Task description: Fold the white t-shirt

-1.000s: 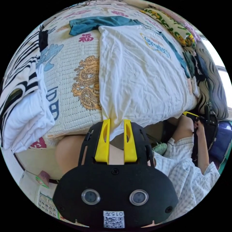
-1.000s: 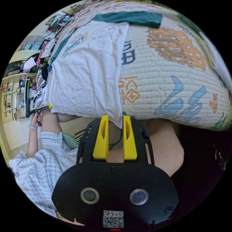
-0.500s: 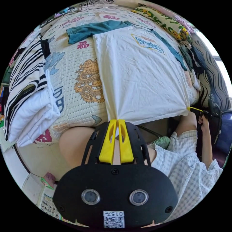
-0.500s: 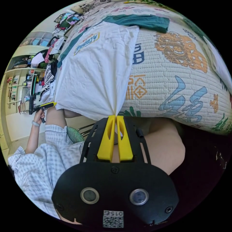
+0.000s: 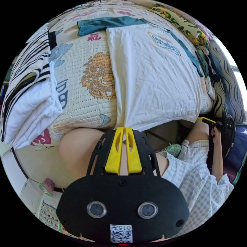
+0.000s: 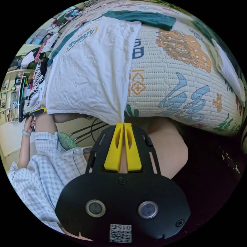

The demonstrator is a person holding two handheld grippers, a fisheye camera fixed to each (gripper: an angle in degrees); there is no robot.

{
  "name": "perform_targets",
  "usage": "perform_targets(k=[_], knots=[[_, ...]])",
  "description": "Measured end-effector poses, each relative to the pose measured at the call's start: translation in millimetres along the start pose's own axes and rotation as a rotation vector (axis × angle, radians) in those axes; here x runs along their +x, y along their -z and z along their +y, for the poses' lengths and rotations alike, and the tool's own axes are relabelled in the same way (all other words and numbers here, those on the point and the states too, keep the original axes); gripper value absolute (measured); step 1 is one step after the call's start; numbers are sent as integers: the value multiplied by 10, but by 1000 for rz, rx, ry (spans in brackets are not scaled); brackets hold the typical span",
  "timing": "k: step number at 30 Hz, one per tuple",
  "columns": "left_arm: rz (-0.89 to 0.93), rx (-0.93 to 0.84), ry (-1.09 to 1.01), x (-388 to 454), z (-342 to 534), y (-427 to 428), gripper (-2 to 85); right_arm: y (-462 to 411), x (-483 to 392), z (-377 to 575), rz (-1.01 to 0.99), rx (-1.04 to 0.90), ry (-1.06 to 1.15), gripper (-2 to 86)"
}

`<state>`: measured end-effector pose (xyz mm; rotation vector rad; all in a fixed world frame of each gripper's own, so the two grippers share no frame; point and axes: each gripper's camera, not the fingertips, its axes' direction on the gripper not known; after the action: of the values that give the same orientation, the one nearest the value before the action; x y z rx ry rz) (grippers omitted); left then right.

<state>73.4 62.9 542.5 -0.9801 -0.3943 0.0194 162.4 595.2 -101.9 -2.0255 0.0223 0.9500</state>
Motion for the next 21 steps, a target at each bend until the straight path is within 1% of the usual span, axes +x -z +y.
perform_targets(k=[1, 3, 5, 6, 8, 9, 10, 11, 12, 13, 14, 15, 16, 17, 18, 21], knots=[[-7, 22, 4, 22, 40, 70, -4, -45, 33, 90, -1, 40, -7, -5], [-68, 127, 34, 139, 210, 378, -6, -66, 57, 240, -4, 134, -20, -5], [-120, 202, 73, 225, 351, 594, -7, -8, 22, 494, 5, 345, -30, -6], [-131, 247, 100, 272, 452, 718, -7, 10, 2, 561, 16, 400, -36, -6], [-126, 318, 128, 354, 611, 884, -7, 62, -125, 822, 71, 616, -51, -6], [-115, 379, 121, 439, 722, 1005, -7, 69, -165, 882, 84, 667, -51, -6], [-109, 413, 112, 493, 776, 1070, -6, 75, -252, 998, 104, 762, -43, -6], [-101, 488, 87, 621, 880, 1217, -6, 69, -343, 1105, 128, 853, -30, -6], [-99, 581, 48, 779, 986, 1385, -6, 61, -389, 1155, 142, 896, -24, -6], [-97, 629, 23, 867, 1037, 1473, -6, 43, -468, 1249, 169, 975, -29, -6], [-99, 719, -18, 1047, 1122, 1653, -6, 22, -528, 1342, 182, 1059, -48, -6], [-112, 800, -37, 1229, 1187, 1836, -6, 11, -553, 1387, 182, 1099, -50, -6], [-118, 843, -49, 1324, 1213, 1924, -6, -11, -598, 1467, 182, 1176, -45, -6], [-129, 925, -74, 1520, 1248, 2085, -5, -37, -628, 1519, 191, 1233, -47, -6], [-141, 998, -104, 1724, 1251, 2224, -3, -52, -638, 1536, 198, 1254, -49, -6], [-161, 1110, -191, 2256, 1093, 2468, 8, -153, -658, 1539, 253, 1321, -26, -5]])
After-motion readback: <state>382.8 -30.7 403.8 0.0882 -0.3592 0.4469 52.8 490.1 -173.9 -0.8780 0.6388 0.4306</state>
